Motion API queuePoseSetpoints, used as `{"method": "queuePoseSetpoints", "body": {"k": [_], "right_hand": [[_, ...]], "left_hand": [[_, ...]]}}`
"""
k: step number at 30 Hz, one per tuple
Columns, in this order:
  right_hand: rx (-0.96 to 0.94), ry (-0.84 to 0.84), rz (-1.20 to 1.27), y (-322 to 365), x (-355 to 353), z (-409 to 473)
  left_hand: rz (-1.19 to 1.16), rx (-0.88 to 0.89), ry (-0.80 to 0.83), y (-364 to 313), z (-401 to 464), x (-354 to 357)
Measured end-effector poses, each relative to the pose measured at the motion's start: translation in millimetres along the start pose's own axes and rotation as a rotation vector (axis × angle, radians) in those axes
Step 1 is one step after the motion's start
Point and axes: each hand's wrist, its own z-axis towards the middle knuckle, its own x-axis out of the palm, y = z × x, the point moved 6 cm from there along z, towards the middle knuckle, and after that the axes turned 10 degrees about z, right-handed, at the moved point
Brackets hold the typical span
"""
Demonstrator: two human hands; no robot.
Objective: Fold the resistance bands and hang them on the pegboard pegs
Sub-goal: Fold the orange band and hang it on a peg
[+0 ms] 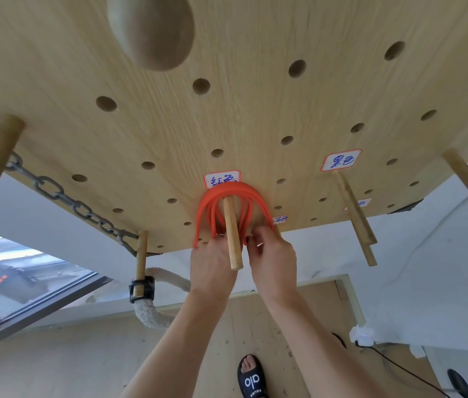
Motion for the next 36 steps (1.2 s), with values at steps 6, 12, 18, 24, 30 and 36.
{"method": "queuePoseSetpoints", "body": {"k": [6, 12, 18, 24, 30, 36], "right_hand": [[-0.008, 0.062, -0.058, 7, 4, 4], [0.033, 0.056, -0.038, 4, -3, -1], [-0.006, 0.167, -0.191, 11, 5, -2], [-0.061, 0.262, -0.377, 20, 8, 0], [0.022, 0.307, -0.41, 15, 13, 3], [0.065, 0.286, -0.354, 12, 12, 3]], "left_hand": [[0.024, 0.014, -0.055, -6, 1, -4], [-0.011, 0.042, -0.034, -7, 1, 2], [-0.055, 0.089, -0.083, -8, -6, 3], [-0.161, 0.072, -0.025, -1, -5, 8], [-0.166, 0.106, 0.042, -1, 0, 9], [-0.21, 0.069, 0.03, -3, 0, 12]]}}
